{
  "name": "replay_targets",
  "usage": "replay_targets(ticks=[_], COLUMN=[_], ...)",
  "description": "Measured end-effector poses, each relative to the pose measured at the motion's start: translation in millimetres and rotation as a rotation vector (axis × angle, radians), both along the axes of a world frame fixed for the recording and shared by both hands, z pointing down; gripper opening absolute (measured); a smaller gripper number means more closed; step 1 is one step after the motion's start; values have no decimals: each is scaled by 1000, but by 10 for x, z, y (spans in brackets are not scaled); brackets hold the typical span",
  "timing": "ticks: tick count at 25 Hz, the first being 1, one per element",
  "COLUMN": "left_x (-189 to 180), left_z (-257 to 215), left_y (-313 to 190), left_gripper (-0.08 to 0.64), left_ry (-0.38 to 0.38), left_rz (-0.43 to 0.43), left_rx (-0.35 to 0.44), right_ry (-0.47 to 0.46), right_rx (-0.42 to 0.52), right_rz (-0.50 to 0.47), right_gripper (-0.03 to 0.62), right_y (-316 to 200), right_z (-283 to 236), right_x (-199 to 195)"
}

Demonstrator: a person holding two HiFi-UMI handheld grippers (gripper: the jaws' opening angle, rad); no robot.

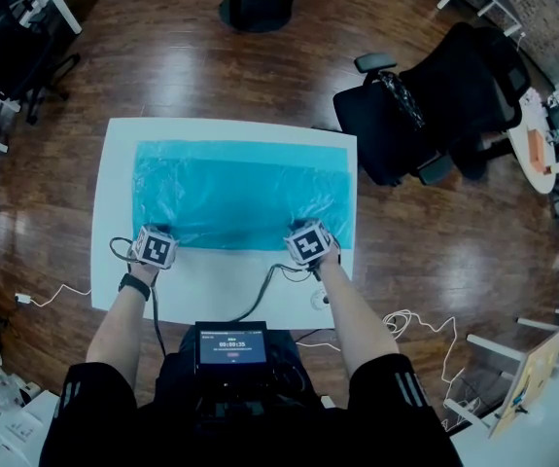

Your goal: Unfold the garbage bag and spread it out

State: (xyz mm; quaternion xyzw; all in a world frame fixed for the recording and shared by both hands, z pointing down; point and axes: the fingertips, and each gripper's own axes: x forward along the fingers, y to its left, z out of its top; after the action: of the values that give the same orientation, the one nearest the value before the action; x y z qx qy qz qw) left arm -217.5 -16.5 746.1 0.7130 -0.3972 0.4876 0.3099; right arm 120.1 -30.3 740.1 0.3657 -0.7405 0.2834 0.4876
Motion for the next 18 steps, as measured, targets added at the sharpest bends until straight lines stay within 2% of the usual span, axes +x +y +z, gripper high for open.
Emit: replay_targets(ticks=[3,9,14,18], left_x=[-98,-60,-132,-135], left_z=[-123,-6,-95,-54], left_y=[-203,-483,-649,-696], left_gripper=[52,52,52,52], left_ry=[-52,2,-50,-40], left_rz=[-13,-18,-23,-29], left_rx=[30,46,55,41], right_ry=[-2,-2,3,8], right_rx=[0,7,6,25], right_rz=[-3,-14,-13,-18], right_gripper=[121,121,121,121], right_y=[-94,-295,-421,-541], right_z=[-1,-15,-12,-34], right_x=[-32,-103,-114,-126])
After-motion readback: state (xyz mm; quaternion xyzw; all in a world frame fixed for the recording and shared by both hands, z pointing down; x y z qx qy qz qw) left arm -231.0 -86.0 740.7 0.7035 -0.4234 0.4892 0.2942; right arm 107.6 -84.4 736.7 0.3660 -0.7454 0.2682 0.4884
